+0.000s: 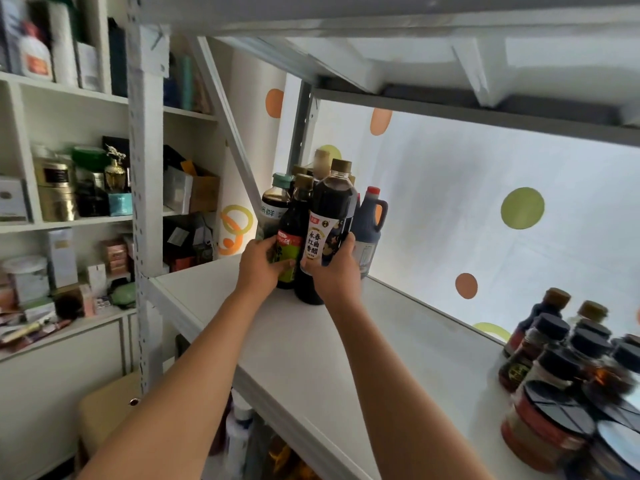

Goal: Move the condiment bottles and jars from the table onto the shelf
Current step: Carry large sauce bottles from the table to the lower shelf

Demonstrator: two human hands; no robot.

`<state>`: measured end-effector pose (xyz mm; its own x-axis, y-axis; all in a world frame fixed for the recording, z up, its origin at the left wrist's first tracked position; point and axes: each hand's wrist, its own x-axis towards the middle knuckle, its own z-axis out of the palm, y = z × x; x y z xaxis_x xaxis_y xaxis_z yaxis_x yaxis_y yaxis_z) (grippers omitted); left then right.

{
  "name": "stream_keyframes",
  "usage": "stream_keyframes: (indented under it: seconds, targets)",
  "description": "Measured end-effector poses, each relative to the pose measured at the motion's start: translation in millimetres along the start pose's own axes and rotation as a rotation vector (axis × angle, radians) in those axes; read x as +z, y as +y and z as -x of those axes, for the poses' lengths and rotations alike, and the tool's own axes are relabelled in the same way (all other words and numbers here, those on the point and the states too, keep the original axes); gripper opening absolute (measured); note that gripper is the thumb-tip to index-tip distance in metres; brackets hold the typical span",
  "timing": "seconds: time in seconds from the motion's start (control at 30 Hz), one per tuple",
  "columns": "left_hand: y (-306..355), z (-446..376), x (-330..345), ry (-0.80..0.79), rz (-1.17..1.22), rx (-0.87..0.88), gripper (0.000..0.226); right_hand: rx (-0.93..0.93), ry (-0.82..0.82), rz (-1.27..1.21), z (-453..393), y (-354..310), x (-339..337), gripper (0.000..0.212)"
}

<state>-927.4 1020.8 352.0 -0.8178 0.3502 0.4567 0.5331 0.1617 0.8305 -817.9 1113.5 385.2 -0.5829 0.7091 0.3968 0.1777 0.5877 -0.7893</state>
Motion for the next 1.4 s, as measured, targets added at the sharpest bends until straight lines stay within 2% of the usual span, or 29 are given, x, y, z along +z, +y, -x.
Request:
stream_keyframes:
  seconds: [0.27, 0.43, 0.83, 0.93, 1.03, 1.1, 1.17, 1.27, 1.4]
  targets:
    - [-3, -5, 15, 0.066, -0.088, 0.016, 0.042, 0.043, 0.106, 0.140, 7, 15, 18, 0.085]
    - [-10, -8, 20, 0.072, -0.140, 0.027, 0.043, 0.034, 0.101, 0.244, 13, 30, 27, 0.085]
    - [-25, -19, 28, 0.049, -0.175, 0.033, 0.047, 0.032, 0.100, 0.213, 7, 40, 29, 0.084]
    - [-16, -9, 25, 0.060, -0.169, -0.035, 0.047, 0.058, 0.100, 0.148, 12, 44, 29, 0.080]
    - [-4, 9, 16, -0.054, -0.091, -0.193, 0.044, 0.164, 0.039, 0.261, 24, 47, 18, 0.068]
    - [-1, 26, 5, -0.228, -0.238, -0.204, 0.044, 0.186, -0.048, 0.455, 37, 42, 6, 0.053]
    - [1, 49, -4, -0.358, -0.385, -0.147, 0.039, 0.127, -0.149, 0.600, 52, 36, -2, 0.043]
    - [16, 87, -13, -0.470, -0.670, 0.001, 0.047, -0.005, -0.297, 0.707, 82, 32, -17, 0.042]
    - [49, 145, -20, -0.494, -0.852, 0.068, 0.045, -0.114, -0.427, 0.681, 120, 31, -49, 0.045]
